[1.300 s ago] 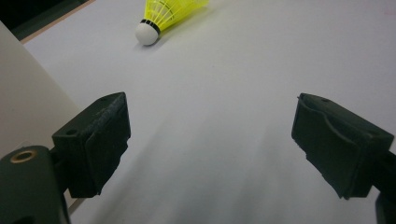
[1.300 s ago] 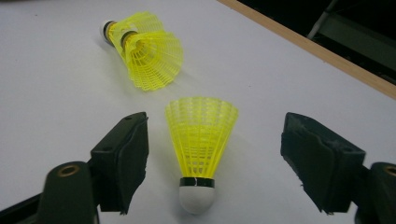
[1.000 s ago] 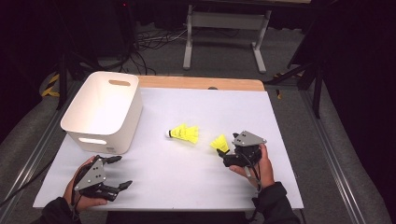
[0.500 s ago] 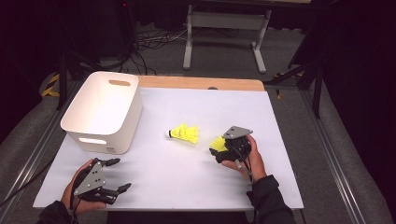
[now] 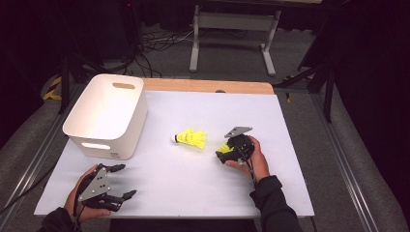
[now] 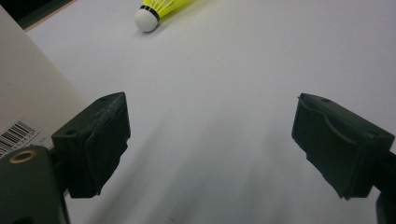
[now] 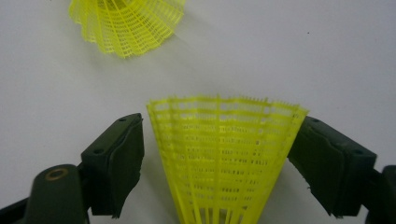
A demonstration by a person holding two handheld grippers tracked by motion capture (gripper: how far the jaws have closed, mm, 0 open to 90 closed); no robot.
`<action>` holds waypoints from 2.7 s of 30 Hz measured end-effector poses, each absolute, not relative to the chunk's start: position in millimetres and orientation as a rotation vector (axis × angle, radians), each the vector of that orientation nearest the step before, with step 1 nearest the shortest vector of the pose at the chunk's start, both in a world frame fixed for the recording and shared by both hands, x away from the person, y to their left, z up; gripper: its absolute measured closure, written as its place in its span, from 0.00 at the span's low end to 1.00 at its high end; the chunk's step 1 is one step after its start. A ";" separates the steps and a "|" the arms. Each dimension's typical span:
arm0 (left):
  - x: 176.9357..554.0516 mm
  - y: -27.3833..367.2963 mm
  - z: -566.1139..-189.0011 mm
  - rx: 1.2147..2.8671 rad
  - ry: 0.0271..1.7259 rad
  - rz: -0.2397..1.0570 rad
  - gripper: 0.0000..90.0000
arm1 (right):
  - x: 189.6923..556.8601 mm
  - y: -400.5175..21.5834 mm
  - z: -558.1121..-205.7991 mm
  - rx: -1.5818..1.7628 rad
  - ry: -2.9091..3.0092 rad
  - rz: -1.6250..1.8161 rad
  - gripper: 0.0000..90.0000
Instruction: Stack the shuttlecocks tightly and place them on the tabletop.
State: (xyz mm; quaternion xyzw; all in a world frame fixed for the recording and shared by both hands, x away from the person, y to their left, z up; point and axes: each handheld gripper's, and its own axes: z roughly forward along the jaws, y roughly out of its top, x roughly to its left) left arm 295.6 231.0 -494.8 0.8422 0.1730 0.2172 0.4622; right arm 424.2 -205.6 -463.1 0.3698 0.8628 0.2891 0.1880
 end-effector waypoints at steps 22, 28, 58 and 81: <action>294.9 231.4 -494.3 2.071 0.427 0.543 0.14 | 398.2 -184.6 -428.7 0.866 2.395 1.079 0.41; 294.7 230.9 -494.2 2.066 0.431 0.541 0.14 | 390.8 -183.5 -431.1 0.816 2.376 1.128 0.40; 293.1 230.7 -493.2 2.066 0.413 0.552 0.14 | 368.8 -226.8 -448.8 0.826 2.378 1.137 0.38; 293.8 229.7 -494.2 2.073 0.413 0.548 0.14 | 364.0 -255.9 -468.9 0.874 2.412 0.931 0.32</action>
